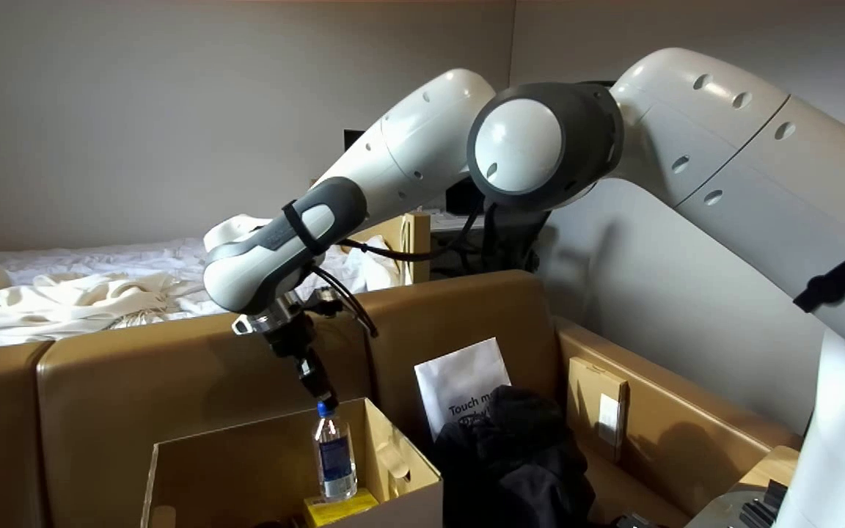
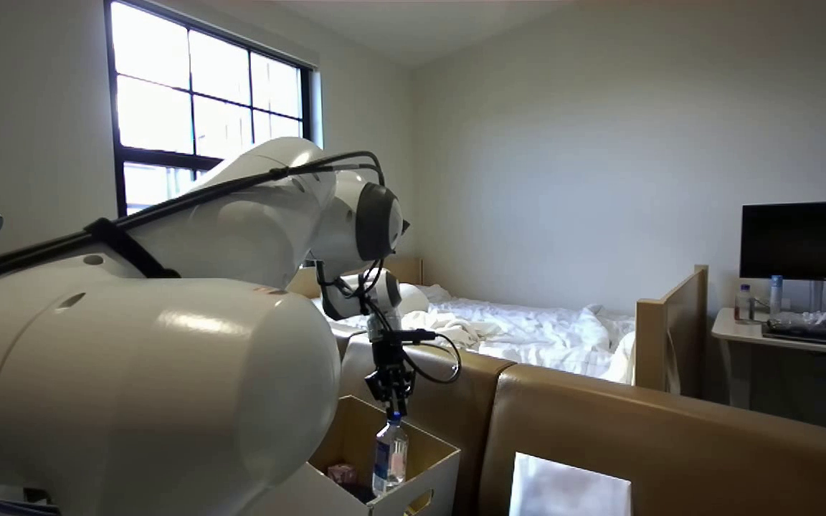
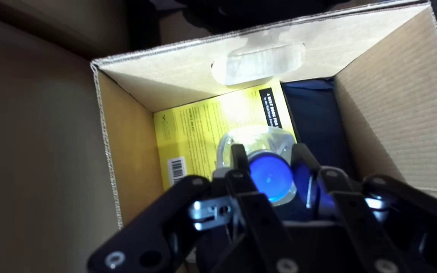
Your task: Remove the bottle from the box and put it on the handle of the couch
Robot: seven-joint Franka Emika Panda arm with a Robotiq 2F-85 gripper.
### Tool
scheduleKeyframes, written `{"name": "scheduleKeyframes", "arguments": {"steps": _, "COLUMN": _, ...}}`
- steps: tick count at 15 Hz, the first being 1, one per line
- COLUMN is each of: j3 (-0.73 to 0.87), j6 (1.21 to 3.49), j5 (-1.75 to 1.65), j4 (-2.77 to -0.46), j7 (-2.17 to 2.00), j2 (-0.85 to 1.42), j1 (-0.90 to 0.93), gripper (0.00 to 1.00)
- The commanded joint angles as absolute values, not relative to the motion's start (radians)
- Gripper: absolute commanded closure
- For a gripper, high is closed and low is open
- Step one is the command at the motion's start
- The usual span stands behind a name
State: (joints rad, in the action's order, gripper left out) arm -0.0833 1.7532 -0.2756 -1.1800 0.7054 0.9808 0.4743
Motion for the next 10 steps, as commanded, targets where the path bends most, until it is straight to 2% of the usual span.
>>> {"name": "scheduleKeyframes", "arguments": {"steps": 1, "j3": -0.036, "j6": 1.734, "j5": -0.274, "j4": -1.251, "j7": 0.545, "j2": 0.877, "j1": 0.481, "gripper": 0.88}}
{"name": "scheduleKeyframes", "arguments": {"steps": 8, "j3": 0.031, "j6": 1.741, "j5": -0.264, "j4": -1.504, "j7": 0.329, "j2": 0.573, "j1": 0.450, "gripper": 0.87}}
{"name": "scheduleKeyframes", "arguments": {"steps": 10, "j3": -0.027, "j6": 1.671, "j5": -0.299, "j4": -1.561, "j7": 0.230, "j2": 0.488, "j1": 0.388, "gripper": 0.87}}
